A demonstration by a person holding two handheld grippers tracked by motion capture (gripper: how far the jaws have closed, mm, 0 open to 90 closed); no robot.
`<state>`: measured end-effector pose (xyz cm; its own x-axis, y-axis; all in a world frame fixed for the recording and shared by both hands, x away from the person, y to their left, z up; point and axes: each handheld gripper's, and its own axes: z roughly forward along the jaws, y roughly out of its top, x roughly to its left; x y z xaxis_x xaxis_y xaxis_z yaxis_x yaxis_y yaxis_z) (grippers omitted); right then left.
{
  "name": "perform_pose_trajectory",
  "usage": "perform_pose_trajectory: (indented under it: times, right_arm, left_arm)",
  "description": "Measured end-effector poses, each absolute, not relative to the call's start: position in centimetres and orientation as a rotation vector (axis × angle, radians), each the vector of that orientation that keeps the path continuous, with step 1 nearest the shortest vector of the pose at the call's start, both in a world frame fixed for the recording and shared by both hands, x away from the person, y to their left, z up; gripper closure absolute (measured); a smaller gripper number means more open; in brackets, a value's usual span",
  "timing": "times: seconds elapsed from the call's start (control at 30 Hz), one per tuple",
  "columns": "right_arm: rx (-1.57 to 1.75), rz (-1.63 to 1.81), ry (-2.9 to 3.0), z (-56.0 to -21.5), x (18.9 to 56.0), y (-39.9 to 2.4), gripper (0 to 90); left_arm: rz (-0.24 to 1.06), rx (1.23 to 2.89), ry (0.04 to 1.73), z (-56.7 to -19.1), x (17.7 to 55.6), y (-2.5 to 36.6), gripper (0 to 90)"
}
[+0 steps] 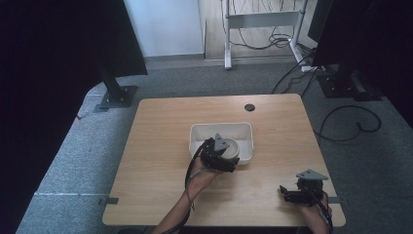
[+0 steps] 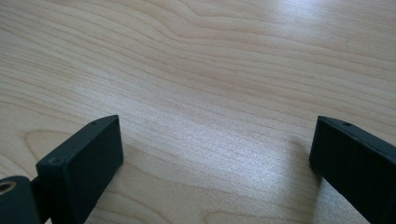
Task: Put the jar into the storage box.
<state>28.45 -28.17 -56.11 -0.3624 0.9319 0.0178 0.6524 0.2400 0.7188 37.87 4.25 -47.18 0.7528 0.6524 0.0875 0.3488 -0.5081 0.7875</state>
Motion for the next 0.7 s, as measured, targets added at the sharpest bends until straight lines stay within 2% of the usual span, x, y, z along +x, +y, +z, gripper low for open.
perform_pose_trajectory:
  times: [0.7]
  right_arm:
    - [1.451,0.907,2.103,-56.1,28.5,-28.2,2.4]
  left_arm:
    - [0.510,2.110,0.813,-47.8,40.7,4.0,9.8]
